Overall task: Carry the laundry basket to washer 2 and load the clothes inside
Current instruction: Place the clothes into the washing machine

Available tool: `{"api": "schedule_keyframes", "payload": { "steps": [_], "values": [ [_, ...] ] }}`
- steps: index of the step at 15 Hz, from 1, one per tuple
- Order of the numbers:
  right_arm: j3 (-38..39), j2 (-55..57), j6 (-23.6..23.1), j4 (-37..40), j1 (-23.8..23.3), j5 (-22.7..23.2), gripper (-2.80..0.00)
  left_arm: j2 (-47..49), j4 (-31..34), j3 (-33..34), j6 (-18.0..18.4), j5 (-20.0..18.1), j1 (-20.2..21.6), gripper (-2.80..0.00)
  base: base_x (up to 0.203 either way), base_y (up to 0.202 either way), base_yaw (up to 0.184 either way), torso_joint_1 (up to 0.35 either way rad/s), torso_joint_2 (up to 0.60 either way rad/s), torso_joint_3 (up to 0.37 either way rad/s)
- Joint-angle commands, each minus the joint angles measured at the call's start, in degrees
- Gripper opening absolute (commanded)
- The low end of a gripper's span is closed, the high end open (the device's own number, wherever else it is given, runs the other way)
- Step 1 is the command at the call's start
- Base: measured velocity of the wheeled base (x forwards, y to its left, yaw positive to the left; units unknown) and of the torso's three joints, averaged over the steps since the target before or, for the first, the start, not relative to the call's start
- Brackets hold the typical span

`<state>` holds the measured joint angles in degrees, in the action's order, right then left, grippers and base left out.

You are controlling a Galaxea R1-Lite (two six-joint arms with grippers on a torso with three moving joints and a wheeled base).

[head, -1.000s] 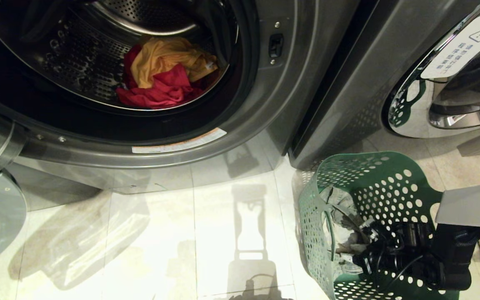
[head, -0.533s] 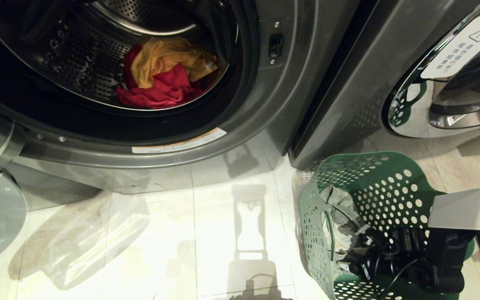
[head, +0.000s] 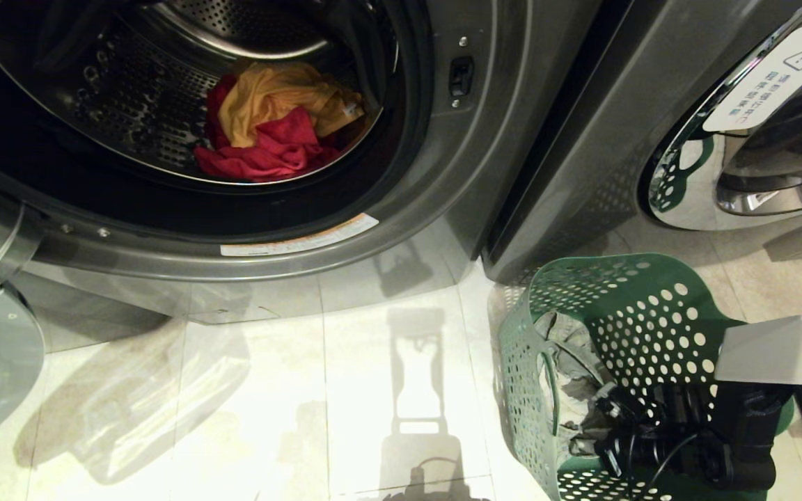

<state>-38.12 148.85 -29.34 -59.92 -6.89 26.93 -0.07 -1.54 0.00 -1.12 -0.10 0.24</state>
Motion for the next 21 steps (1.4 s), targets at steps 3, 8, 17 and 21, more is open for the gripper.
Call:
{"api": "schedule_keyframes", "payload": {
  "steps": [3, 8, 17, 21],
  "values": [
    [1.21, -0.05, -0.19, 0.84, -0.14, -1.62, -2.8, -0.01, -0.04, 0.62, -0.02, 0.01, 0.02, -2.8, 0.0, 0.0, 0.0, 0.0, 0.0, 0.0],
    [1.33, -2.34, 0.72, 0.97, -0.32, -1.22, -2.8, 0.06, -0.04, 0.62, -0.02, 0.01, 0.02, -2.8, 0.0, 0.0, 0.0, 0.0, 0.0, 0.0],
    [9.37, -22.11, 8.83, 2.03, -0.37, 0.07, -2.8, -0.01, -0.04, 0.62, -0.02, 0.0, 0.02, -2.8, 0.0, 0.0, 0.0, 0.0, 0.0, 0.0],
    [12.21, -34.51, 12.64, 3.67, -0.15, 0.13, -2.8, 0.03, -0.04, 0.62, -0.02, -0.01, 0.02, -2.8, 0.0, 0.0, 0.0, 0.0, 0.0, 0.0]
  ]
}}
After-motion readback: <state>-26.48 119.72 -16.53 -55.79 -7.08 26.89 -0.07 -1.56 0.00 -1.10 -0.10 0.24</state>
